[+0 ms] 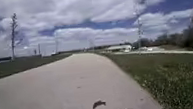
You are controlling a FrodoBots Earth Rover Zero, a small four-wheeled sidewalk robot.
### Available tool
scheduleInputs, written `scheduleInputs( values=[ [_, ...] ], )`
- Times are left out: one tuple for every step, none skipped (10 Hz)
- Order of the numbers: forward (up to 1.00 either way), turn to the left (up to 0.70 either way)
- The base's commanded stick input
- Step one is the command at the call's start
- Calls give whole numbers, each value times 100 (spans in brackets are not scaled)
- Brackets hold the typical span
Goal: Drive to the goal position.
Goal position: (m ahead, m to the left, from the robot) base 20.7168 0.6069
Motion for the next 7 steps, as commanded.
scheduleInputs(
  values=[
    [100, 0],
    [100, 0],
    [100, 0],
    [100, 0],
    [100, 0],
    [100, 0],
    [100, 0]
  ],
)
